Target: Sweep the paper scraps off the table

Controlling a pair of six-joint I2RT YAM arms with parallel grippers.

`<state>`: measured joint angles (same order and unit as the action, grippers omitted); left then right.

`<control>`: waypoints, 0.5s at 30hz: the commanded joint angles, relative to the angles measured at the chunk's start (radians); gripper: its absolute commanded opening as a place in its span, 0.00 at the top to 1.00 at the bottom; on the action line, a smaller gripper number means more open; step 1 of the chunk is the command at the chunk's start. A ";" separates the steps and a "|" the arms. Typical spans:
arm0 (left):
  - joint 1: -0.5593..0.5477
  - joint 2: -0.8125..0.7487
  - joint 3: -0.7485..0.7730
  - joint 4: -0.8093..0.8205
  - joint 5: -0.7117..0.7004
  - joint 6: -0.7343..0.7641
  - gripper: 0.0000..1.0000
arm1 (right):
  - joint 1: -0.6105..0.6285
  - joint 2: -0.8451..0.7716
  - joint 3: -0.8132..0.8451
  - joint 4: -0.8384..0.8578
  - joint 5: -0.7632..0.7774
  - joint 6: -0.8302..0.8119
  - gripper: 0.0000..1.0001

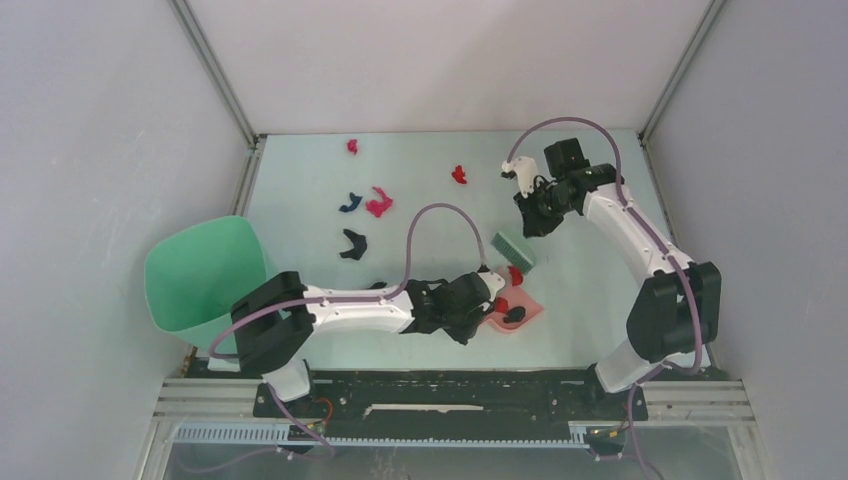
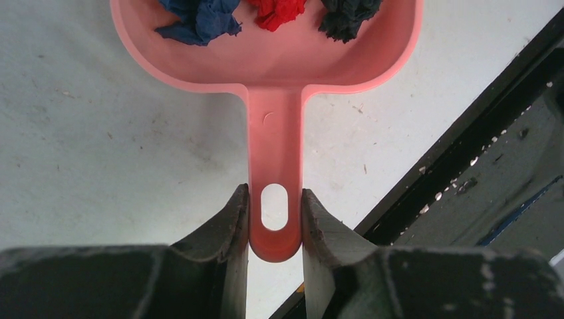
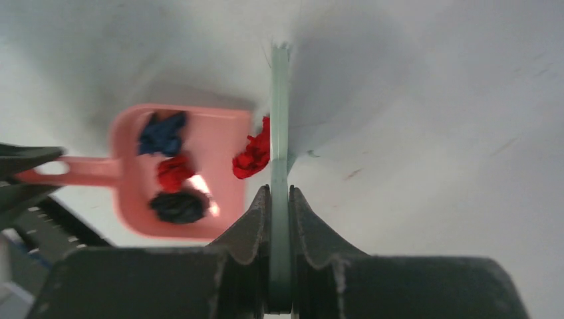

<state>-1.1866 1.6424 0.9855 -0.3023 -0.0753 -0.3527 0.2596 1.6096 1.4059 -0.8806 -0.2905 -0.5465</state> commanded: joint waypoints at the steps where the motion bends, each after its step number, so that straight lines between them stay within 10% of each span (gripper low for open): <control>1: -0.001 0.037 0.060 -0.007 -0.020 -0.027 1.00 | 0.007 -0.088 -0.024 -0.088 -0.162 0.131 1.00; 15: -0.001 0.002 0.025 0.052 -0.060 -0.029 1.00 | -0.098 -0.306 -0.056 -0.045 -0.119 0.170 1.00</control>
<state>-1.1866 1.6997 1.0317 -0.2939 -0.0875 -0.3664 0.2237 1.3792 1.3415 -0.9962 -0.4431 -0.4034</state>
